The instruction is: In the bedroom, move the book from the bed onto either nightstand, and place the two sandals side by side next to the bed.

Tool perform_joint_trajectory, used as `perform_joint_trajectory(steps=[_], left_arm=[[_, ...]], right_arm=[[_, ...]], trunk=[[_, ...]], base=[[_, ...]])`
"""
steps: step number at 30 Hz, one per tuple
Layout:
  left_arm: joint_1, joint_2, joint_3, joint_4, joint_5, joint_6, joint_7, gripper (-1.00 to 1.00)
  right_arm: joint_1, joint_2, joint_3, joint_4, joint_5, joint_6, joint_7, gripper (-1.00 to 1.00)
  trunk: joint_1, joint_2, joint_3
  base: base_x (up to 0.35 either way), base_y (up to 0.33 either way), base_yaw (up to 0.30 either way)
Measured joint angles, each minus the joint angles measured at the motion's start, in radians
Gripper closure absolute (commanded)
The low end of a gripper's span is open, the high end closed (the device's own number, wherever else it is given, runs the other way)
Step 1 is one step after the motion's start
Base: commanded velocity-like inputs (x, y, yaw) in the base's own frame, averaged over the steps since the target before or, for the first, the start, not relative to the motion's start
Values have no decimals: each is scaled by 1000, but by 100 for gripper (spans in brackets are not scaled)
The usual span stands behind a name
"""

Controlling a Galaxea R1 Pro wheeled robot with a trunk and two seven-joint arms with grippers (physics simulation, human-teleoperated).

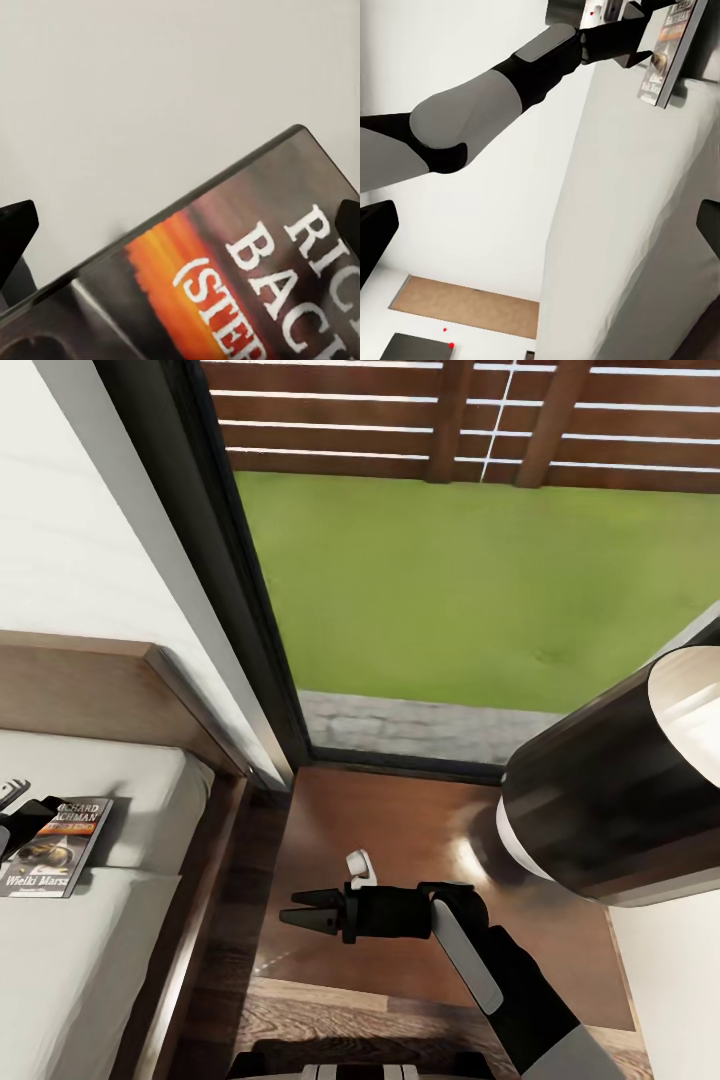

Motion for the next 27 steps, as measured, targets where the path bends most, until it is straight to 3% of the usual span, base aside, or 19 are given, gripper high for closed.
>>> perform_joint_trajectory(steps=[27], left_arm=[[0, 0, 1, -2, 0, 0, -1, -100]], right_arm=[[0, 0, 0, 0, 0, 0, 0, -100]], trunk=[[0, 0, 0]], base=[[-39, -31, 0]])
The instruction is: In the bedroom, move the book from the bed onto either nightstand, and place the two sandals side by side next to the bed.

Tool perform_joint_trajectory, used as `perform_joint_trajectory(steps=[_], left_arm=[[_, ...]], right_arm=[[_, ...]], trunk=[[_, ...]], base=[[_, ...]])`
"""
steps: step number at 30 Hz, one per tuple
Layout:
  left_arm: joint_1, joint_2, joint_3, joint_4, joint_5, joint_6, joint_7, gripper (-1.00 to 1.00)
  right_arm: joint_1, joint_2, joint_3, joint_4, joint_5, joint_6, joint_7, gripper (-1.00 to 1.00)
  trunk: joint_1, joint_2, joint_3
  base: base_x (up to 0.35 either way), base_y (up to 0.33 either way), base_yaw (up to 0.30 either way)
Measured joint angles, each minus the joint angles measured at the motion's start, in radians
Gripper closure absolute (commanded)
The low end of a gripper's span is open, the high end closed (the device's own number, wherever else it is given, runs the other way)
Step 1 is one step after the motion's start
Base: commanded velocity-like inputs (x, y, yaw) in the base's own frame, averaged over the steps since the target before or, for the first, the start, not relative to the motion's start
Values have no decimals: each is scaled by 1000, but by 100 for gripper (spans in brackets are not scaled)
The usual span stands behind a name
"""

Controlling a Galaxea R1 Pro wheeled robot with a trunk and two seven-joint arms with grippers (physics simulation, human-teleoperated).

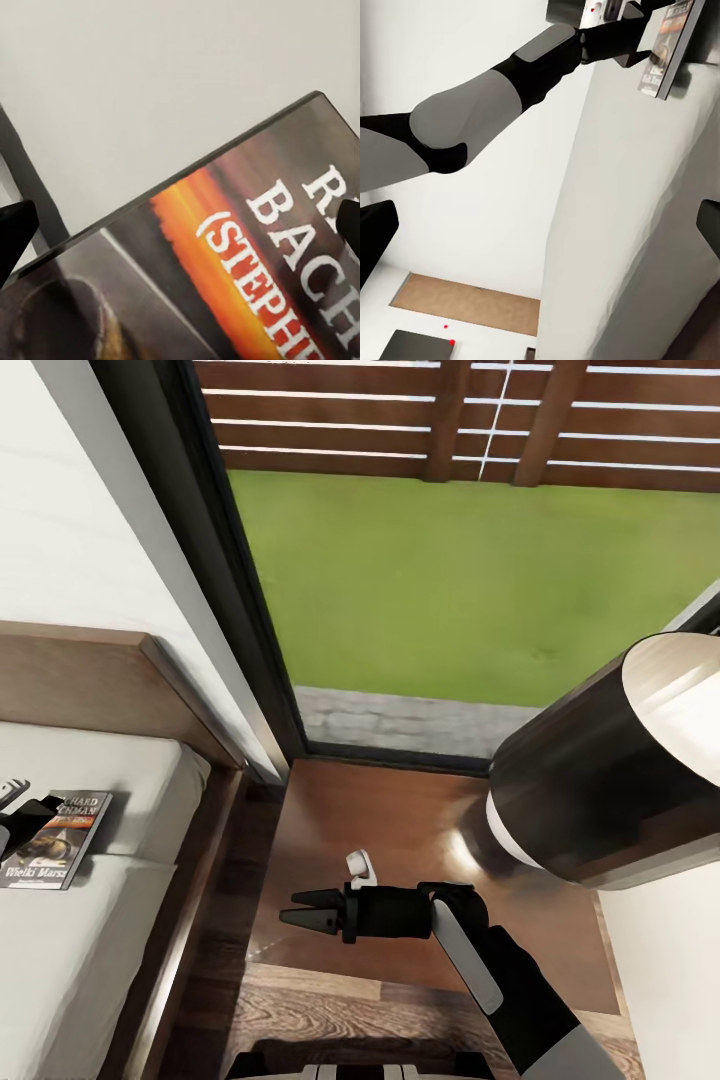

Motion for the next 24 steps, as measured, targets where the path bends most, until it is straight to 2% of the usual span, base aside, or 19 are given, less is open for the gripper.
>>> perform_joint_trajectory(steps=[15, 24], left_arm=[[0, 0, 0, 0, 0, 0, 0, -100], [0, 0, 0, -1, -5, 0, 1, -100]], right_arm=[[0, 0, 0, 0, 0, 0, 0, -100], [0, 0, 0, 0, 0, 0, 0, -100]], trunk=[[0, 0, 0], [0, 0, 0]], base=[[0, -1, 0], [-32, -79, 0]])
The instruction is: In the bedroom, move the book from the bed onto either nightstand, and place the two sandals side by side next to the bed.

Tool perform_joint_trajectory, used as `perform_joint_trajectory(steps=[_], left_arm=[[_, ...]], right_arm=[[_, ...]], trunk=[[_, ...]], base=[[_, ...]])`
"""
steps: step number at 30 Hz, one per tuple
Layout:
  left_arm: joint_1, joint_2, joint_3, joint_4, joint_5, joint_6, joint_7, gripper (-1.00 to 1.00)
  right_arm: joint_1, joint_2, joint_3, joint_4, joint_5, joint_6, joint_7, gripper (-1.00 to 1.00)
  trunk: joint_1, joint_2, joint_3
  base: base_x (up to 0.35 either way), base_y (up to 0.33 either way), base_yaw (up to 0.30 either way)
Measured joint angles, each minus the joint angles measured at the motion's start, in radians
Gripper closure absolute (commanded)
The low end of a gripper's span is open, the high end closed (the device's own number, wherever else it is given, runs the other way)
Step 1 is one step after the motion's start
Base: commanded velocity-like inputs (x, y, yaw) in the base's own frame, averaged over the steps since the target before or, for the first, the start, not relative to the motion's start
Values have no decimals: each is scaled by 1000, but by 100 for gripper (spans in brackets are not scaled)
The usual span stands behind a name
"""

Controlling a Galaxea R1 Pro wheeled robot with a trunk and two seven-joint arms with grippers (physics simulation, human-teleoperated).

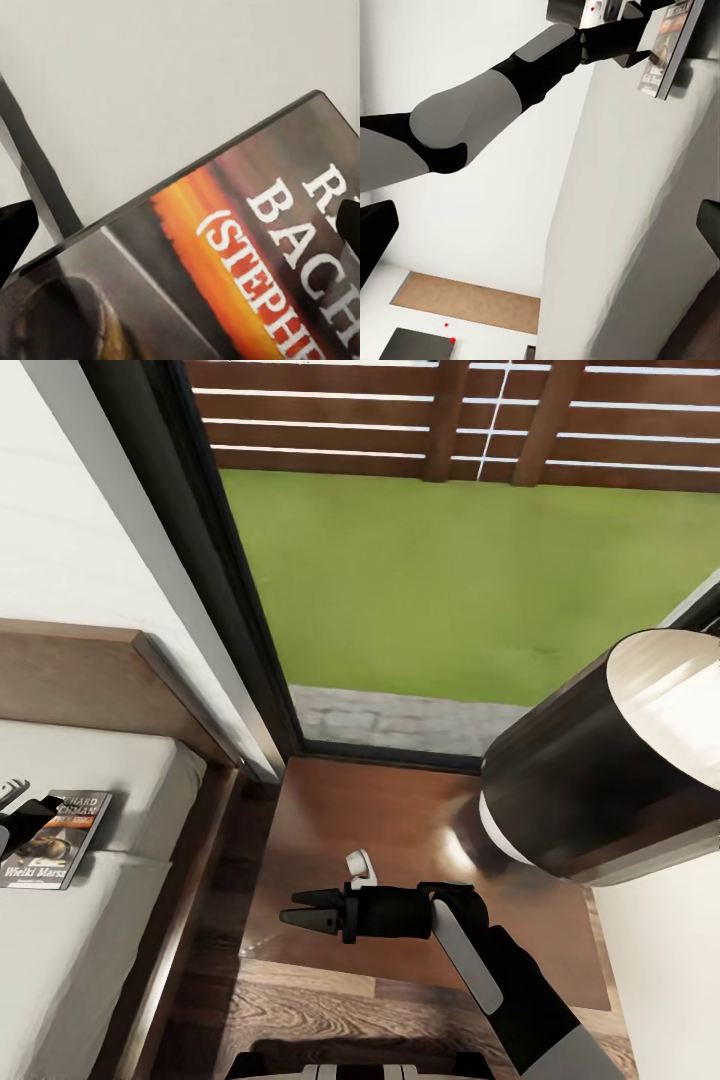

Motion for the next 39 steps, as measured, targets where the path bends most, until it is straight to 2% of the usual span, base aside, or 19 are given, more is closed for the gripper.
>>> perform_joint_trajectory(steps=[16, 39], left_arm=[[0, 0, 0, 0, 10, -1, -2, -100], [0, -1, 0, 0, 1, -7, -1, -100]], right_arm=[[0, 0, 0, 0, 0, 0, 0, -100], [0, 0, 0, 0, 0, 0, 0, -100]], trunk=[[0, 0, 0], [0, 0, 0]], base=[[-47, -1, 0], [-25, -18, 0]])
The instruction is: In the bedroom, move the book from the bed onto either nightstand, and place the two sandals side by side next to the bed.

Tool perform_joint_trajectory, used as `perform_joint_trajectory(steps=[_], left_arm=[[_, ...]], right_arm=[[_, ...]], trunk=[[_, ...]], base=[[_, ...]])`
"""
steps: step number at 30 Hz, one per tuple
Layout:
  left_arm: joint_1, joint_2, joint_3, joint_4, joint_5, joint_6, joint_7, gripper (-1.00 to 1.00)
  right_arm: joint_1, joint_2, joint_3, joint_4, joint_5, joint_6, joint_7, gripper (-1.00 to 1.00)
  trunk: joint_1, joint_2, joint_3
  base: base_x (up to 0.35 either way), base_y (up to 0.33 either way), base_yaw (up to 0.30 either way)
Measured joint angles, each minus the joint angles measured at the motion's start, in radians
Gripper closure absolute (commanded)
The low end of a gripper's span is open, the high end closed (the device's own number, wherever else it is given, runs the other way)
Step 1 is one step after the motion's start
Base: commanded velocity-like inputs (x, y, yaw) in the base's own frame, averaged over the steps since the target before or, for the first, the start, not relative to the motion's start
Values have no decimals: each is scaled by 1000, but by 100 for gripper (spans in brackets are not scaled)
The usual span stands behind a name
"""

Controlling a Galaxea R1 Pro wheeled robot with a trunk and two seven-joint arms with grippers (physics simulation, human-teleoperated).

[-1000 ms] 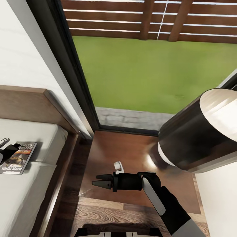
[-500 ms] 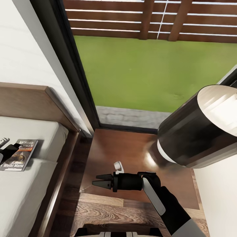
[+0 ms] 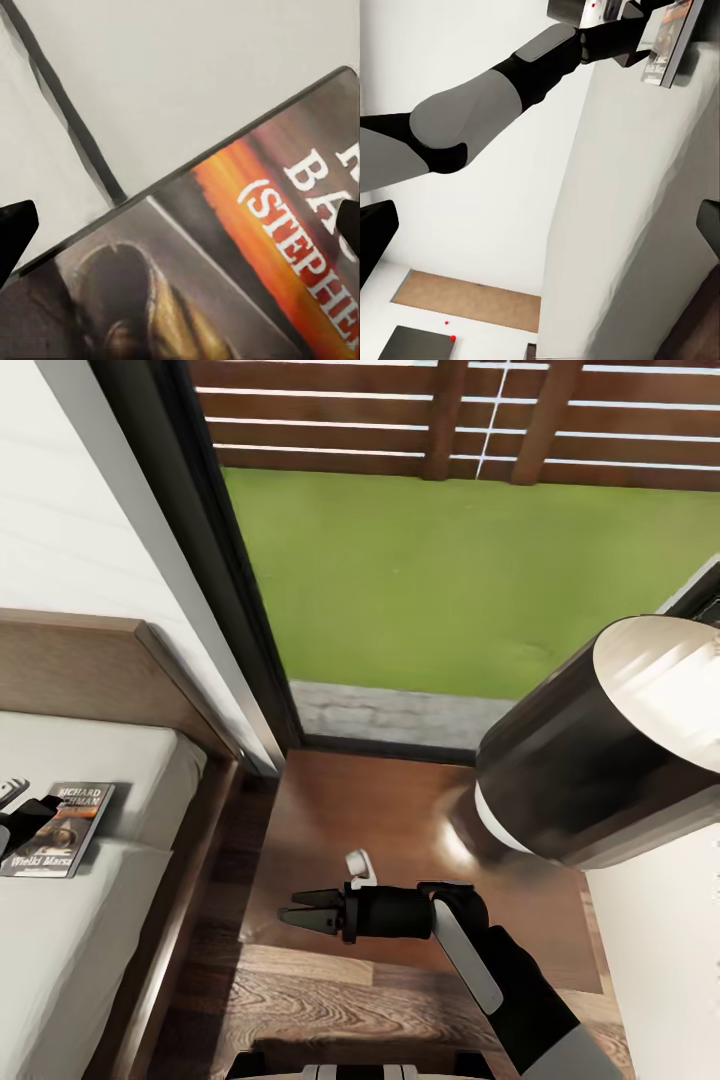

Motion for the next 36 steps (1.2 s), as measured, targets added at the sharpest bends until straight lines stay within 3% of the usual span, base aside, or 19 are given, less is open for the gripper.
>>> perform_joint_trajectory(steps=[6, 36], left_arm=[[0, 0, 0, 22, 3, -57, 0, -100], [0, 0, -1, 22, 0, -60, 0, -100]], right_arm=[[0, 0, 0, 0, 0, 0, 0, -100], [0, 1, 0, 0, 0, 0, 0, -100]], trunk=[[0, 0, 0], [0, 0, 0]], base=[[-26, -31, 0], [-24, -21, 0]])
